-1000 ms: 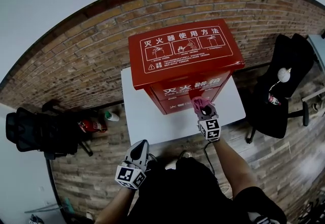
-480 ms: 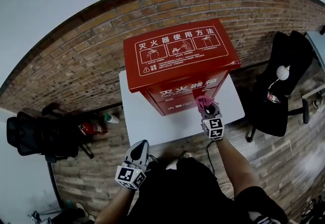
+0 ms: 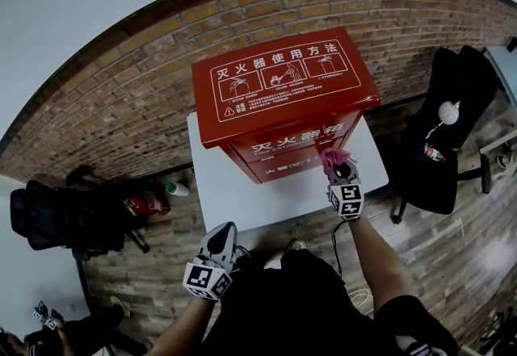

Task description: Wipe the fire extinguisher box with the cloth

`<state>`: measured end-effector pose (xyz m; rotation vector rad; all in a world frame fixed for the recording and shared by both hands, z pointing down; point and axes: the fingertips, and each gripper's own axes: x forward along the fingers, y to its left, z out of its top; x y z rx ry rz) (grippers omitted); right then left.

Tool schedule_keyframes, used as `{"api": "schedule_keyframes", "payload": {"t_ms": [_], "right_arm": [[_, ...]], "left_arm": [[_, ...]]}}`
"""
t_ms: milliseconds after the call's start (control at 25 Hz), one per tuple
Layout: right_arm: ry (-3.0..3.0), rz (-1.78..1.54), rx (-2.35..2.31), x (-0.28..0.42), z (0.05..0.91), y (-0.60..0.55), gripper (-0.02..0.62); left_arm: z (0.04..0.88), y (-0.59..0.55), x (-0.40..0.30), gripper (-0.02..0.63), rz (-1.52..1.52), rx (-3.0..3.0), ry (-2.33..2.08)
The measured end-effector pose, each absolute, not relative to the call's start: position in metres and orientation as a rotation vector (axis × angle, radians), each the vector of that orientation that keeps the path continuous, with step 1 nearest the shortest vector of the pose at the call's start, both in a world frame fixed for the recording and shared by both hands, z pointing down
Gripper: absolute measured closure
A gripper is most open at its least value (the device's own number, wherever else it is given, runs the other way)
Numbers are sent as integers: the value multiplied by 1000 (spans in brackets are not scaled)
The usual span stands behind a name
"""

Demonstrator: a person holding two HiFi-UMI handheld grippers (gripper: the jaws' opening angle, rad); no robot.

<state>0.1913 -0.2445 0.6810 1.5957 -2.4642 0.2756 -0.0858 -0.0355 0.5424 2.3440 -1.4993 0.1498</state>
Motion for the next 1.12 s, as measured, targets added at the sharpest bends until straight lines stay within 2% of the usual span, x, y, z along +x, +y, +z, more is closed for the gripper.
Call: {"api": "schedule_keyframes", "payload": {"t_ms": [520,1120], "right_arm": [[-2394,251,1670,226,687,-253,534],[-2368,253,1670,228,712,-254,534]], "left_arm": [[546,-36,-86,589,162,2343,-1481],[554,-39,-81,589,168,2356,-1449]]}}
